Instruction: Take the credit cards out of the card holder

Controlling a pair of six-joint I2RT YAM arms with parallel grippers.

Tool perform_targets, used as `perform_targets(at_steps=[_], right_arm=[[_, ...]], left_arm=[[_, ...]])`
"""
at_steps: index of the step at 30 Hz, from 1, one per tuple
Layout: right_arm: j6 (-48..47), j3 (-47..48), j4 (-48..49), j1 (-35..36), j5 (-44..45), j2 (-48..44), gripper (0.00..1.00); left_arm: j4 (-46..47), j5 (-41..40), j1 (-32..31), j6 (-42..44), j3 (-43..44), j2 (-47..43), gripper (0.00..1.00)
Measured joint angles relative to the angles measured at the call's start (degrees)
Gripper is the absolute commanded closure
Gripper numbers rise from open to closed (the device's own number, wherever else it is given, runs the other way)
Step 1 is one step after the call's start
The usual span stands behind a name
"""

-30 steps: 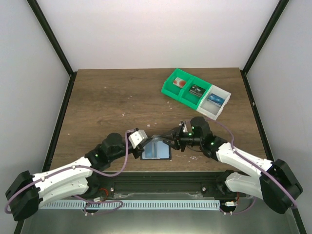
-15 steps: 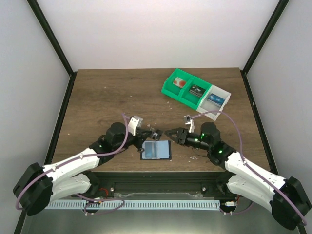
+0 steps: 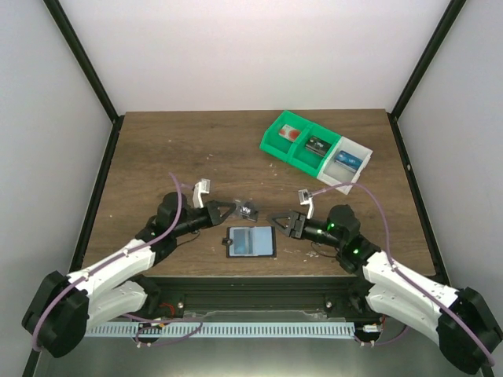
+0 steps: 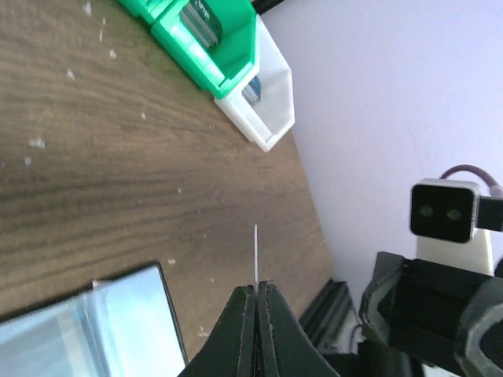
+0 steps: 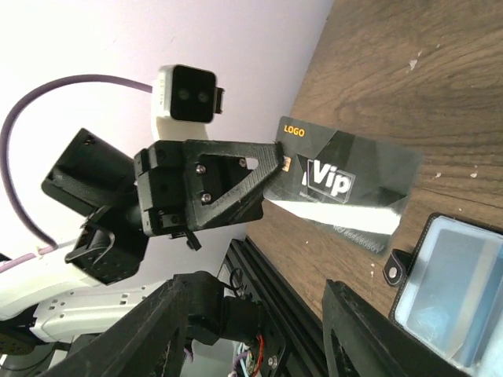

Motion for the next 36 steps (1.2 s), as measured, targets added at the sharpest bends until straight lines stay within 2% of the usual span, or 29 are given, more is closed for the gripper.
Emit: perform_targets(at_steps=[5, 15, 22, 32, 36], right_arm=[[5.18, -3.32, 6.36, 0.00, -0.83, 2.27, 0.50], [13.53, -4.63, 17.38, 0.00, -5.38, 14.62, 0.57], [16.24, -2.58, 23.37, 0.00, -7.69, 17.94, 0.63], [18.03, -2.19, 27.96, 0.00, -8.61, 19.78, 0.86], [18.67, -2.19, 29.22, 0.00, -8.76, 20.20, 0.99]], left_arm=[[7.41, 5.70, 1.97, -9.09, -5.44, -0.63, 1.00], [14.08, 8.28, 2.12, -15.06, -5.51, -2.67, 1.00], [17.42, 8.94, 2.12, -17.42, -6.54, -2.67, 1.00], [18.27, 8.61, 2.12, -18.75, -7.34, -3.74, 1.00], [18.25, 8.33, 2.12, -18.84, -7.34, -3.76, 1.00]])
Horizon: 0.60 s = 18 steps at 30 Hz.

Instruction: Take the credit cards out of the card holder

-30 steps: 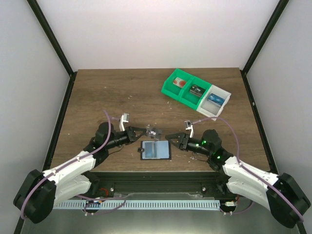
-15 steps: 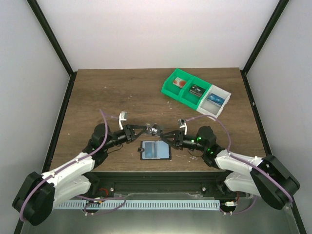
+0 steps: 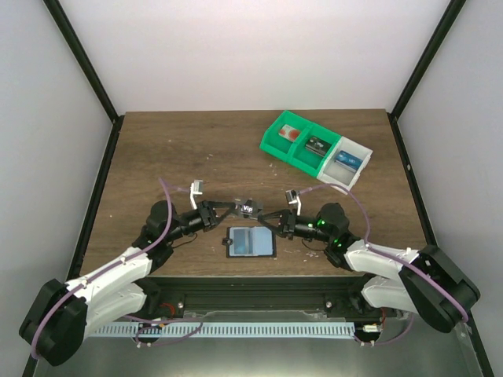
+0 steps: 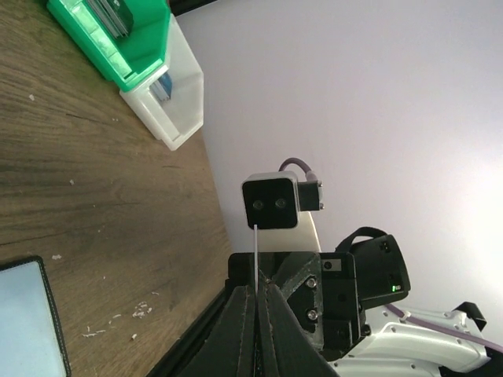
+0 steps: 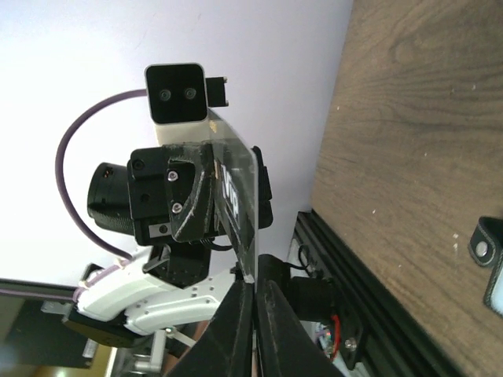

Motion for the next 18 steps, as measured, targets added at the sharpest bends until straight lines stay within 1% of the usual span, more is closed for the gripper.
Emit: perform_targets(at_steps=[2, 5, 7, 9, 11, 13, 14, 15, 18], right_arm=[[0.04, 0.00, 0.59, 0.00, -0.07, 0.07, 0.99], [0.22, -0.02, 1.46, 0.00, -0.09, 0.04, 1.00], [0.22, -0.02, 1.90, 0.00, -0.09, 0.04, 1.00], [0.24, -0.02, 2.08, 0.00, -0.09, 0.04, 0.99], [0.09, -0.02, 2.05, 0.00, -0.07, 0.04, 1.00], [-0.33, 0.00, 1.57, 0.00, -0.07, 0.04, 1.00], [-0.74, 0.00, 0.98, 0.00, -0.04, 0.04, 1.00], [-1.27, 0.00, 0.31, 0.00, -0.02, 0.02, 1.00], [-3.13, 0.50, -3.28, 0.00, 0.28, -0.33, 1.00]], left_arm=[[-0.02, -0.26, 0.02, 0.00, 0.00, 0.04, 0.99], [-0.09, -0.46, 0.07, 0.09, 0.00, 0.15, 0.86], [-0.26, -0.63, 0.07, 0.20, 0.00, 0.15, 0.70], [-1.01, -0.81, 0.07, 0.55, 0.00, 0.13, 0.47], [-2.12, -1.22, 0.04, 1.29, 0.02, 0.00, 0.31], [-3.54, -1.68, 0.04, 2.27, 0.02, -0.31, 0.16], [-4.28, -1.95, 0.07, 3.06, 0.02, -0.52, 0.05], [-5.35, -2.23, 0.07, 3.82, 0.13, -0.81, 0.01], [-9.33, -3.52, 0.04, 6.88, 0.94, -1.88, 0.00]])
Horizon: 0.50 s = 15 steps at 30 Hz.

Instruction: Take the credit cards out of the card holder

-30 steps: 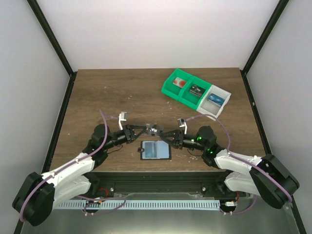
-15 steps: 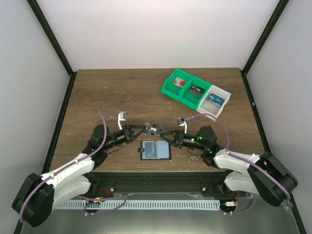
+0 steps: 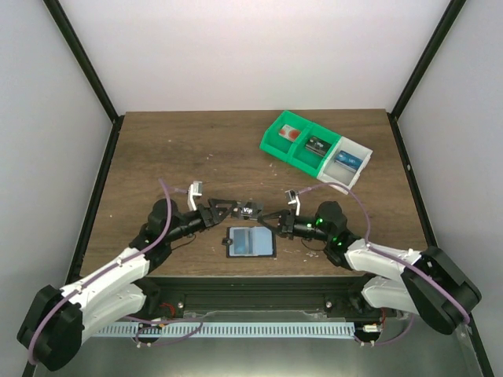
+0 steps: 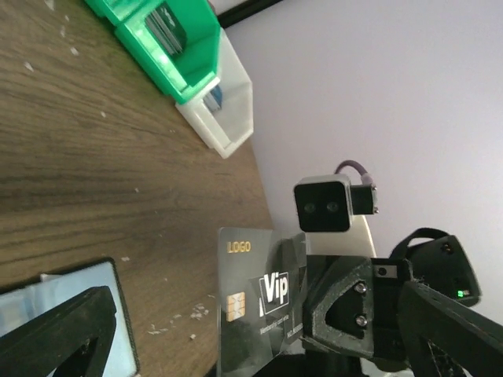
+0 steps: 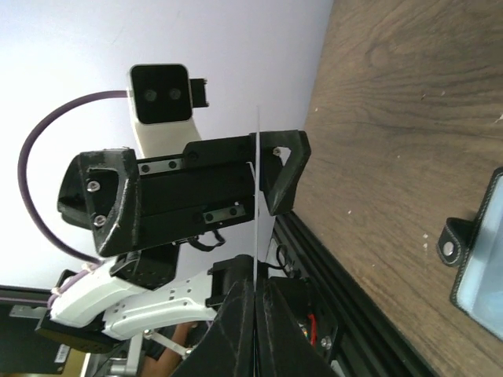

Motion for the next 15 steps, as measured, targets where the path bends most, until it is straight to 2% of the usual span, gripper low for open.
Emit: perform_targets(at_steps=[7, 15], right_arm=[[-6.29, 4.85, -12.57, -2.19, 1.55, -2.86, 1.00], [-14.10, 11.69, -28.79, -14.67, 3.23, -3.54, 0.99]], left_arm=[[-12.59, -3.21, 0.00, 10.69, 5.57, -2.40, 0.00], [-29.05, -9.22, 0.02, 27.23, 14.82, -4.85, 0.00]])
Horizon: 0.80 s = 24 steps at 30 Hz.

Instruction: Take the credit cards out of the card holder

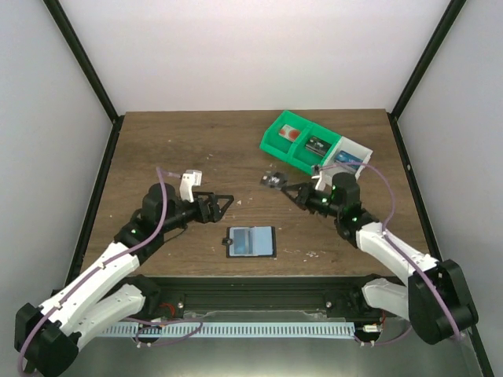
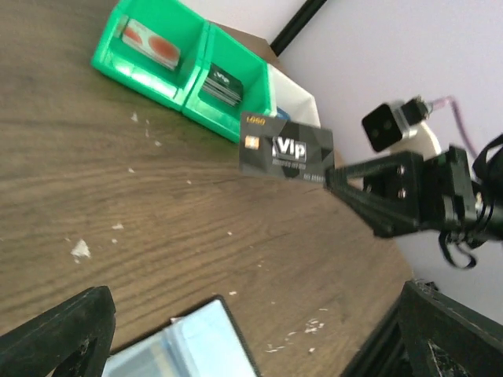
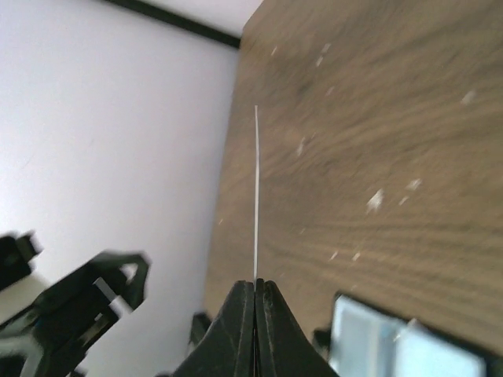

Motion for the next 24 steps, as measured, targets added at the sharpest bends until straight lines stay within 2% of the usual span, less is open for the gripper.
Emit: perform_targets(at_steps=[5, 11, 19, 24], right_arm=[[-7.96, 10.60, -12.20, -7.28, 3.48, 3.87, 1.00], [-14.19, 21.42, -18.43, -12.00, 6.60, 11.91, 1.00], [-16.35, 35.01, -26.36, -17.81, 10.95, 28.30, 1.00], [-16.17, 37.55, -28.13, -19.26, 12.41, 33.38, 1.00]], left_arm=[[-6.86, -2.34, 0.00, 9.40, 4.22, -0.02, 0.00], [-12.11, -4.76, 0.00, 16.74, 4.11, 0.00, 0.00], [-13.88, -6.64, 0.00, 20.00, 2.99, -2.05, 0.00], [-14.10, -7.02, 0.00, 20.70, 2.99, -2.80, 0.00]])
